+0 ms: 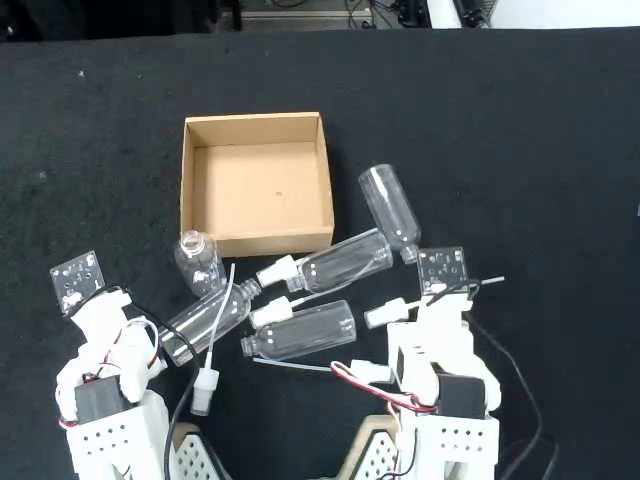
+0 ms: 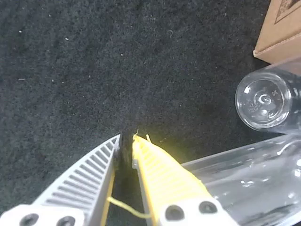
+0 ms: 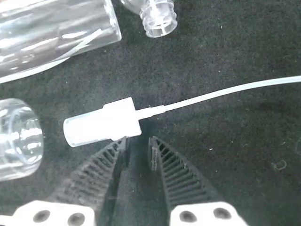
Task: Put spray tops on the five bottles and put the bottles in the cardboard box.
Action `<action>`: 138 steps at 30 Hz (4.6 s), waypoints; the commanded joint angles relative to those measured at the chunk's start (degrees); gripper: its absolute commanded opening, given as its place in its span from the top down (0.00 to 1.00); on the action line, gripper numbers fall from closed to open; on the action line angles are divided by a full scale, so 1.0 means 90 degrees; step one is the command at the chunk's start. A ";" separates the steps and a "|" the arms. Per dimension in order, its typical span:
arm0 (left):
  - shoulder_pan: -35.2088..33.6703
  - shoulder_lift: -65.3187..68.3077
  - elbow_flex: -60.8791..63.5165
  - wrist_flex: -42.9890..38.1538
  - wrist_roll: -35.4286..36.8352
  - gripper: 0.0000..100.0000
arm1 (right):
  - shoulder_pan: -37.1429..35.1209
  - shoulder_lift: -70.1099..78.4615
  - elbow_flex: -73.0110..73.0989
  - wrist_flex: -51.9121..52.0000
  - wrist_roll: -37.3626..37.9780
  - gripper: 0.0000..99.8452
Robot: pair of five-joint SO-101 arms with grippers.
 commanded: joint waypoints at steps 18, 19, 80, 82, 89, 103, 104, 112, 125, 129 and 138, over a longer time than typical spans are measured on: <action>0.0015 -0.0068 0.0142 0.0098 0.0039 0.97 | 0.0166 -0.0581 -0.0054 0.0039 -0.0020 0.94; 0.0015 -0.0068 0.0142 0.0098 0.0039 0.97 | 0.0166 -0.0581 -0.0054 0.0039 -0.0020 0.94; 0.0015 -0.0068 0.0142 0.0098 0.0039 0.97 | 0.0166 -0.0581 -0.0054 0.0039 -0.0020 0.94; 0.0015 -0.0068 0.0142 0.0098 0.0039 0.97 | 0.0166 -0.0581 -0.0054 0.0039 -0.0020 0.94; 0.0015 -0.0068 0.0142 0.0098 0.0039 0.97 | 0.0166 -0.0571 -0.0054 0.0039 -0.0020 0.94; 0.0015 -0.0068 0.0142 0.0098 0.0039 0.97 | 0.0166 -0.0571 -0.0054 0.0039 -0.0020 0.94; 0.0015 -0.0068 0.0142 0.0098 0.0039 0.97 | 0.0166 -0.0571 -0.0054 0.0039 -0.0020 0.94; 0.0015 -0.0068 0.0142 0.0098 0.0039 0.97 | 0.0166 -0.0571 -0.0054 0.0039 -0.0020 0.94; 0.0044 -0.0068 0.0142 0.0098 0.0029 0.97 | 0.0166 -0.0571 -0.0054 0.0039 -0.0020 0.94; 0.0054 -0.0068 0.0142 0.0098 0.0059 0.97 | 0.0166 -0.0571 -0.0054 0.0039 -0.0020 0.94; -0.0054 -0.0088 0.0142 -0.0332 0.0010 0.97 | 0.0147 -0.0571 -0.0054 0.0039 -0.0020 0.94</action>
